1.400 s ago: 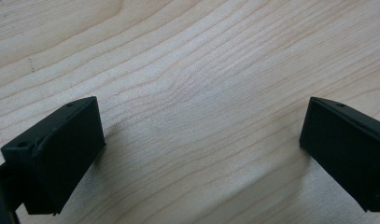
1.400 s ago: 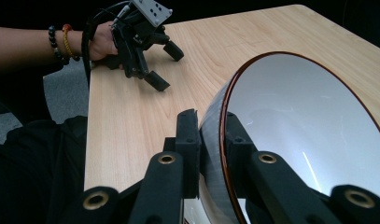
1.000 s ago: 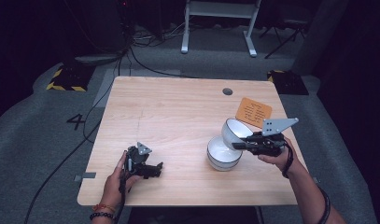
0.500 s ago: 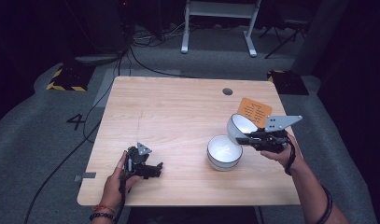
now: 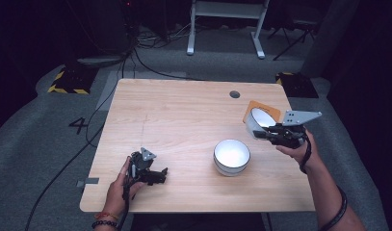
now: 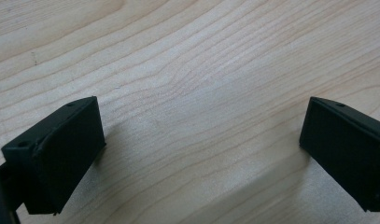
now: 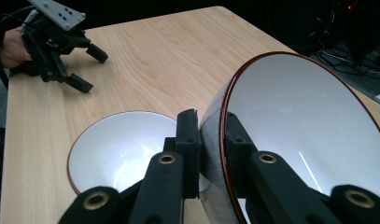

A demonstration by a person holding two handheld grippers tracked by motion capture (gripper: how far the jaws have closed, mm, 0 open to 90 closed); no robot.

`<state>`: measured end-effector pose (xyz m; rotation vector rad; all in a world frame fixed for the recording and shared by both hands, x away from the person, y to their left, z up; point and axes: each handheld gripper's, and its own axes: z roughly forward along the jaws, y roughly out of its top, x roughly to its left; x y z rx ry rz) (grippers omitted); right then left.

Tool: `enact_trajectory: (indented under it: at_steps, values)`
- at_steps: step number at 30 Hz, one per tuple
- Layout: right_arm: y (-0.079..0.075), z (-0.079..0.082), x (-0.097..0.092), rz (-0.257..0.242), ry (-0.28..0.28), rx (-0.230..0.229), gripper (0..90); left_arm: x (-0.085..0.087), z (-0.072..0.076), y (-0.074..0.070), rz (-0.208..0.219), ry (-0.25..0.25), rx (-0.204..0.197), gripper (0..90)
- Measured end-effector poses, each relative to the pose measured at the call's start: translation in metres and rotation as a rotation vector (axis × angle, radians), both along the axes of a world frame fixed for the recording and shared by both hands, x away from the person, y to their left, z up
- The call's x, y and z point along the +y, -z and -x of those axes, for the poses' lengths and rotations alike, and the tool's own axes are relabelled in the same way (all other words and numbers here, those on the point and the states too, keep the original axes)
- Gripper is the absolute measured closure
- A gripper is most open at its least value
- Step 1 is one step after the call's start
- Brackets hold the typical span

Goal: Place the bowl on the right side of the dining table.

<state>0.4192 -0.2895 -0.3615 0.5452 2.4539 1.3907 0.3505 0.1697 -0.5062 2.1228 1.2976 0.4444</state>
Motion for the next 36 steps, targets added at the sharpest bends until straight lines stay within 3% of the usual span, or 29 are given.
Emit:
enact_trajectory:
  at_steps: [17,23,36]
  values:
    - [0.014,-0.03,-0.013,0.021,0.089,0.014,80.5,0.0,0.001,0.0,0.001,-0.002,-0.006,0.0]
    - [0.021,-0.042,-0.015,0.056,0.117,0.028,80.4,0.0,0.001,0.0,0.001,-0.002,-0.006,0.1]
    - [0.033,-0.068,-0.02,0.081,0.186,0.067,80.5,0.0,0.001,0.0,0.0,-0.002,-0.006,0.1]
